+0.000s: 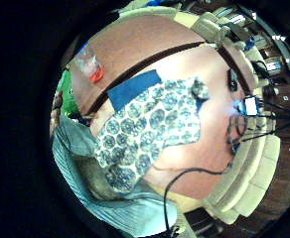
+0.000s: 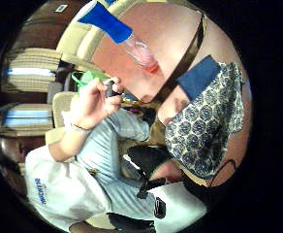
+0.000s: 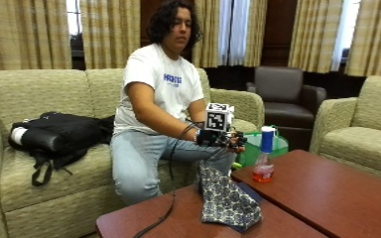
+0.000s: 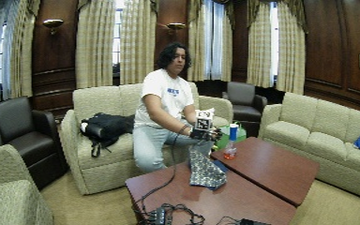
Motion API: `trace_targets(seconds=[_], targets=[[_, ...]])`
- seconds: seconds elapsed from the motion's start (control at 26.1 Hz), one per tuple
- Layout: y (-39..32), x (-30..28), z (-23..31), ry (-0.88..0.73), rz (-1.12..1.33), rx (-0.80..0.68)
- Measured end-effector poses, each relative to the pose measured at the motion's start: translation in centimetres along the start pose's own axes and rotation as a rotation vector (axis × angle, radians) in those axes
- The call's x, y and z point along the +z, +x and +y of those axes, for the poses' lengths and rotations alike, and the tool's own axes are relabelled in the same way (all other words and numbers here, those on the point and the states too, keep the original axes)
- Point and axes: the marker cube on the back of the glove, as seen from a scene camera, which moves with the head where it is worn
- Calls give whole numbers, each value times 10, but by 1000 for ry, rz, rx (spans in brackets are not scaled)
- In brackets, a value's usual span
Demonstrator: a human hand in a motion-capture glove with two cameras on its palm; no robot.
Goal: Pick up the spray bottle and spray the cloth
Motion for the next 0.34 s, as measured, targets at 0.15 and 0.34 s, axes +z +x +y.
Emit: trace_targets(seconds=[0.15, 0.34], targets=[[0, -2, 16, 1, 21, -1], [2, -3, 25, -9, -2, 12]])
